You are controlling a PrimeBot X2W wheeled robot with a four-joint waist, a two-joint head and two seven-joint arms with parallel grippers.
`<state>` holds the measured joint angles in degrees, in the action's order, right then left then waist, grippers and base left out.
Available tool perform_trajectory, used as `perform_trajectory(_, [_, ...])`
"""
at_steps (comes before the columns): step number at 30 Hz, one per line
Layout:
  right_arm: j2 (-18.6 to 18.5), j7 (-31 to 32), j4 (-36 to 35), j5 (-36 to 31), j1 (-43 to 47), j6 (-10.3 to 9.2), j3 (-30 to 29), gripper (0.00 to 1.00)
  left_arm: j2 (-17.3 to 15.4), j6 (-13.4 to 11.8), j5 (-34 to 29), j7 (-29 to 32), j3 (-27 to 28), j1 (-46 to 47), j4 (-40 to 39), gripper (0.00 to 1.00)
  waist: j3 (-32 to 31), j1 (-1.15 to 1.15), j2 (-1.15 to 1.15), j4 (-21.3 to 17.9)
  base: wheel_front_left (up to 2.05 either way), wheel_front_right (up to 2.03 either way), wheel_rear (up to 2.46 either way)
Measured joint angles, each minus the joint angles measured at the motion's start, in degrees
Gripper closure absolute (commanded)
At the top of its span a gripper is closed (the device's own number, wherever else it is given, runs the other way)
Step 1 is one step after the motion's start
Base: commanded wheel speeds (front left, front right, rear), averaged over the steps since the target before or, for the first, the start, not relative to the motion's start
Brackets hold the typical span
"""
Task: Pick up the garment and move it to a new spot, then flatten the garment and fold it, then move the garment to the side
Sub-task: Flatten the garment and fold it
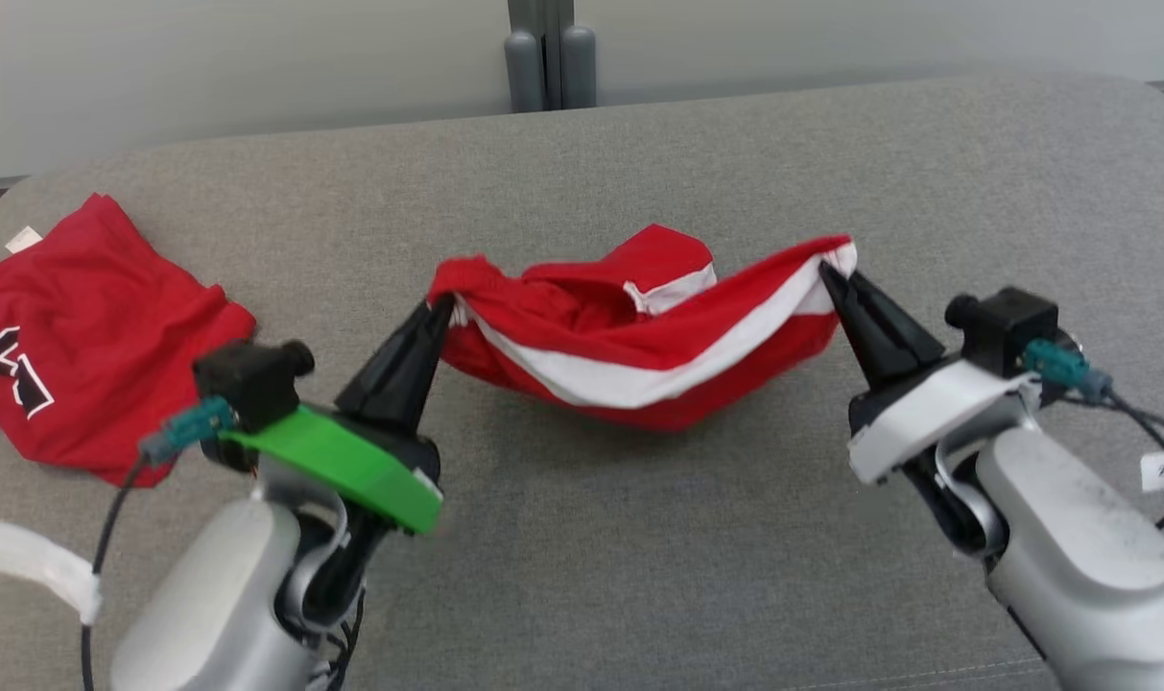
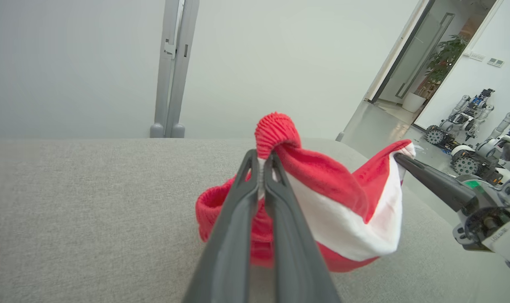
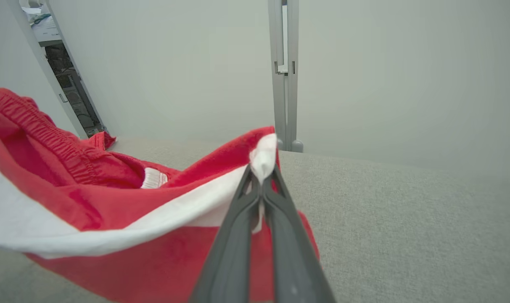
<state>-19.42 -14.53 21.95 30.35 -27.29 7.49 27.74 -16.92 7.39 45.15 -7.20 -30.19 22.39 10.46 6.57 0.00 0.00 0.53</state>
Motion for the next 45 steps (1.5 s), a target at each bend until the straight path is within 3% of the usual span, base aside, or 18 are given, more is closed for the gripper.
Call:
perform_trajectory(5, [-0.54, 3.12, 1.51, 5.06, -10.94, 0.00, 0.62, 1.00, -1.27, 0.00, 3.99, 7.13, 0.82, 11.18, 0.38, 1.00, 2.67, 0.00, 0.00, -0.27, 0.00, 0.00, 0.00])
perform_trajectory(9, [0.78, 6.86, 5.15, 10.31, -22.74, 0.00, 0.37, 1.00, -0.88, -0.01, 6.83, 11.29, 3.10, 22.45, 5.42, 1.00, 5.84, 0.00, 0.00, -0.56, 0.00, 0.00, 0.00])
perform_trajectory(19, [3.58, 9.54, 22.05, 12.52, -55.34, 0.00, -3.49, 1.00, 2.43, -0.83, 5.33, 8.92, 8.21, 53.98, 23.91, 1.00, 15.82, 0.00, 0.00, -0.92, 0.00, 0.00, 0.00])
perform_trajectory(25, [5.19, 5.67, 28.10, 12.73, -66.23, 0.00, -4.72, 1.00, 4.22, -0.31, 5.06, 4.00, 8.92, 64.96, 29.16, 1.00, 20.78, 0.00, 0.00, -0.50, 0.00, 0.00, 0.00])
perform_trajectory(32, [5.82, 3.48, 28.92, 15.57, -63.13, 0.00, 0.68, 1.00, 3.89, -0.08, 5.71, 1.62, 4.10, 61.44, 30.98, 1.00, 23.55, 0.01, 0.00, 0.54, 0.00, 0.00, 0.00])
perform_trajectory(40, [2.32, 1.12, 22.21, 20.86, -43.12, 0.00, 10.37, 1.00, 1.36, -0.07, 8.21, -4.64, -4.59, 40.24, 27.67, 1.00, 20.43, 0.01, 0.00, 0.60, 0.00, 0.00, 0.00])
perform_trajectory(45, [-1.40, 0.21, 16.77, 24.51, -30.16, 0.00, 13.34, 1.00, 0.68, -0.08, 7.83, -6.95, -7.28, 26.64, 25.05, 1.00, 16.66, 0.01, 0.00, 0.11, 0.00, 0.00, 0.00])
